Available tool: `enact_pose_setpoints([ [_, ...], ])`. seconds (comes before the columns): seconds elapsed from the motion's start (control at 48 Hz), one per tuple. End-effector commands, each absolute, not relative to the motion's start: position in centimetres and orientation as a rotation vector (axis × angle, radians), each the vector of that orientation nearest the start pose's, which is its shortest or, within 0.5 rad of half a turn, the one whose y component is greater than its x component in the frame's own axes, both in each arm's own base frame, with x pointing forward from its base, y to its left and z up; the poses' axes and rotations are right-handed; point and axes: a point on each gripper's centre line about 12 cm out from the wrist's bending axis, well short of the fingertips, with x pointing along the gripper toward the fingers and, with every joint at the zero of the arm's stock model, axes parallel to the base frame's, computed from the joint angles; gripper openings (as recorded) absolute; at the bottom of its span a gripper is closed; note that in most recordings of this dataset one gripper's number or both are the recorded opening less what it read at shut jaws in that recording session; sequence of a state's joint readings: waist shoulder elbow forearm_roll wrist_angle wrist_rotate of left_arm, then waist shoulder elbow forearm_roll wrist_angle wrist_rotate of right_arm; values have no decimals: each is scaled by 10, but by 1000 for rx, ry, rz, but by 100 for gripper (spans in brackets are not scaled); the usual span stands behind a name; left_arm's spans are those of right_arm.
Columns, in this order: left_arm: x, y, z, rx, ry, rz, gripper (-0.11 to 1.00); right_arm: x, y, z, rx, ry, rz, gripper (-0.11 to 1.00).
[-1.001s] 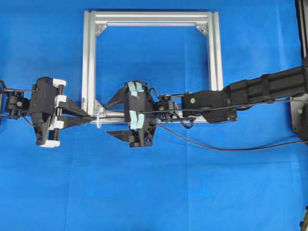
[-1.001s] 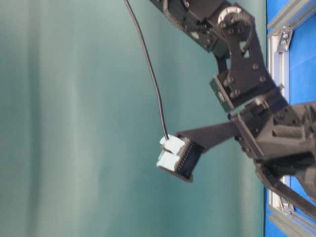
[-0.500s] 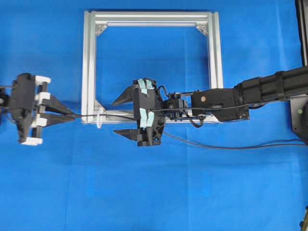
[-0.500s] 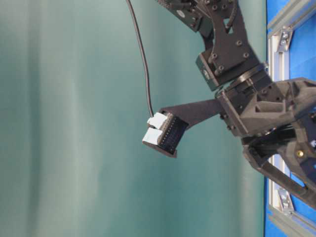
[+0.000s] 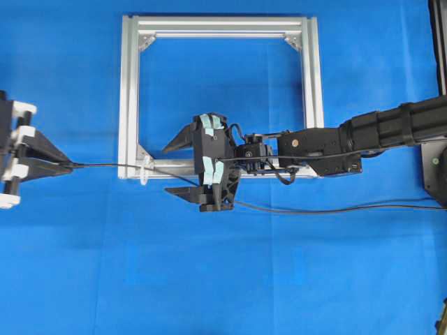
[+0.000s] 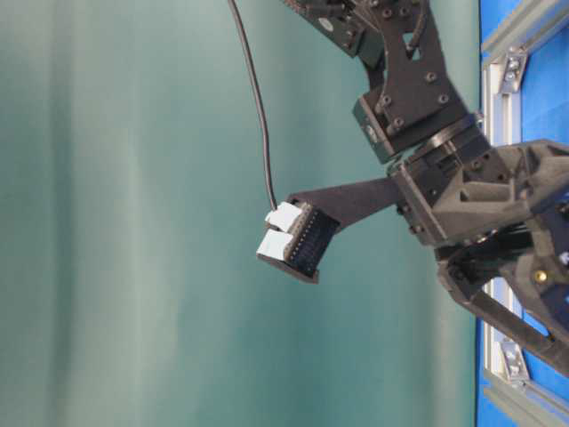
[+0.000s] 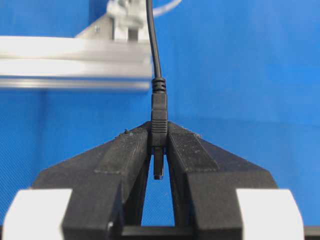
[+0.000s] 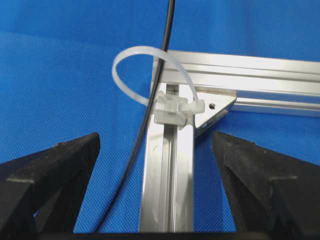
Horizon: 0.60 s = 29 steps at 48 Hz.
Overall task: Insert the wire through the string loop located on the left side.
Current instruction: 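Open the right gripper and pull the cable leftward through the loop with the left gripper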
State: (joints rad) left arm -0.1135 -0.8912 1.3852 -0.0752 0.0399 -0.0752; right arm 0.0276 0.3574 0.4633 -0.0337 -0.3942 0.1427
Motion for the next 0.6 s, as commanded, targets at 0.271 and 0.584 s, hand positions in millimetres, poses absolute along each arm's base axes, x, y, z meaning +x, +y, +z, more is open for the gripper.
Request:
enact_pose_setpoints([
  [0.271,144,-19,221,-126,391,-104,7,475,14,142,105,370,19,91],
  [0.584,136,-19,222,-127,424,-107,7,475,14,142,101,372,21,91],
])
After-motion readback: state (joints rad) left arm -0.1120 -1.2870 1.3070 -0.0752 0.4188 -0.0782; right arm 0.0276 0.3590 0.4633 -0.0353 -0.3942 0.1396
